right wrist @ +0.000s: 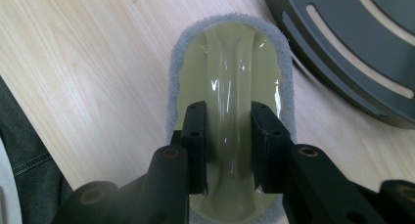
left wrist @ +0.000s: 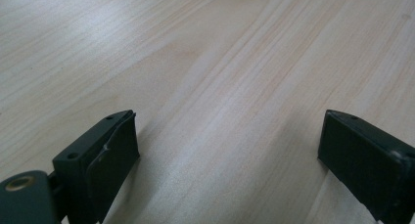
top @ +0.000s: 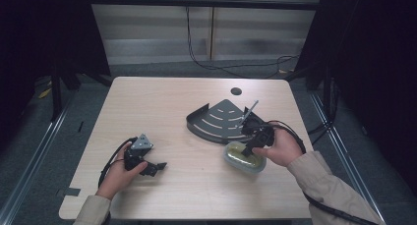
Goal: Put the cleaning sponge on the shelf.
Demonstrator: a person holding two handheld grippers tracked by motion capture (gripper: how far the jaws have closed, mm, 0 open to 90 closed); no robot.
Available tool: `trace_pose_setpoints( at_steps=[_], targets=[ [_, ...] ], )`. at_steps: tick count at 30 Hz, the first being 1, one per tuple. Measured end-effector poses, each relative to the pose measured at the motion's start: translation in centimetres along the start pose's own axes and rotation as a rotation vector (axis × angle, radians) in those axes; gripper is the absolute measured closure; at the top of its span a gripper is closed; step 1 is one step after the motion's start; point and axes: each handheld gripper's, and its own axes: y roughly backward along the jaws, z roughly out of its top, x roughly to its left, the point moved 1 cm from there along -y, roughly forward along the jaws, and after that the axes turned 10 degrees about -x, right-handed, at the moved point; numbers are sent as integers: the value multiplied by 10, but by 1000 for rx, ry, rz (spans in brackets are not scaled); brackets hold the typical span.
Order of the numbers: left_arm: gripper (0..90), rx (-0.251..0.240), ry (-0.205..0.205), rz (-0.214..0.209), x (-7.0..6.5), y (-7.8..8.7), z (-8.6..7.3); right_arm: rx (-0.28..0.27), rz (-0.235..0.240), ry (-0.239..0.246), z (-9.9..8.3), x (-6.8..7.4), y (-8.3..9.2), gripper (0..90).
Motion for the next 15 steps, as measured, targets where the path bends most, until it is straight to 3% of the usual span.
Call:
trace_pose_setpoints(
  at_steps=[15],
  targets=[
    [72, 0, -7, 3, 0, 0, 0, -29, -4, -6, 8, -6, 21, 709]
  ],
)
